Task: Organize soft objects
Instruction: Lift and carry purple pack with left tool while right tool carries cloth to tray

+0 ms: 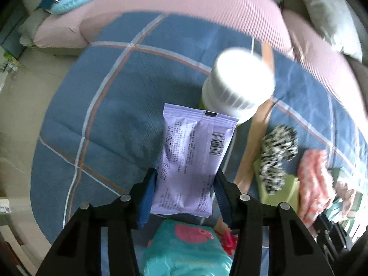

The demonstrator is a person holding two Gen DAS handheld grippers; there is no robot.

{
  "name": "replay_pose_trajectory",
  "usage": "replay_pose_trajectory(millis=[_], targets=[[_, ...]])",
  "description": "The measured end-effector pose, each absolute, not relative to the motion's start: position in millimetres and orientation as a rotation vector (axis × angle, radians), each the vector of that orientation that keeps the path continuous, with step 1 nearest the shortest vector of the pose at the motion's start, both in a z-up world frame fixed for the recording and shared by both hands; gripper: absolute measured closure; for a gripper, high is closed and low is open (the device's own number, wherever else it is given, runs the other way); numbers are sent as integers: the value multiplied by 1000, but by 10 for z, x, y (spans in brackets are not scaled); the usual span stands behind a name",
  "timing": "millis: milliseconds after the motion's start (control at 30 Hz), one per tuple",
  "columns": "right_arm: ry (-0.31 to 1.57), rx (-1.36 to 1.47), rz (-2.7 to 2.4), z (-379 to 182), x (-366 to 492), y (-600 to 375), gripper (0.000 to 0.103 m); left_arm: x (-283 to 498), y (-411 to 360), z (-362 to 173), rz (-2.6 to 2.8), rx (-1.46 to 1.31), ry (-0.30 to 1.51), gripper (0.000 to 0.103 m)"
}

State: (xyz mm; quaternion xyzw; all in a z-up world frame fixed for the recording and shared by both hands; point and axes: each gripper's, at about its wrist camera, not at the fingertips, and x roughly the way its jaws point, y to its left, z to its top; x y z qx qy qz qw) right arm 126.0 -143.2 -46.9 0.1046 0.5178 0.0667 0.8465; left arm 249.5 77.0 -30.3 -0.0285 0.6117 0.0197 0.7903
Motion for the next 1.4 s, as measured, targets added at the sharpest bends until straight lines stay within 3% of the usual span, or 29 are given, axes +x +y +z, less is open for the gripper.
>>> replay_pose_trajectory(millis=[200, 667, 1400], targets=[[1061, 251, 136, -374, 1241, -1510, 92, 2209, 601, -68, 16, -98, 1200, 52], [962, 290, 116, -68, 1132, -1699, 92, 1699, 203, 19, -78, -114, 1111, 52], [737, 308, 109, 583, 746, -1873, 92, 1407, 473, 469, -80, -168, 968, 52]])
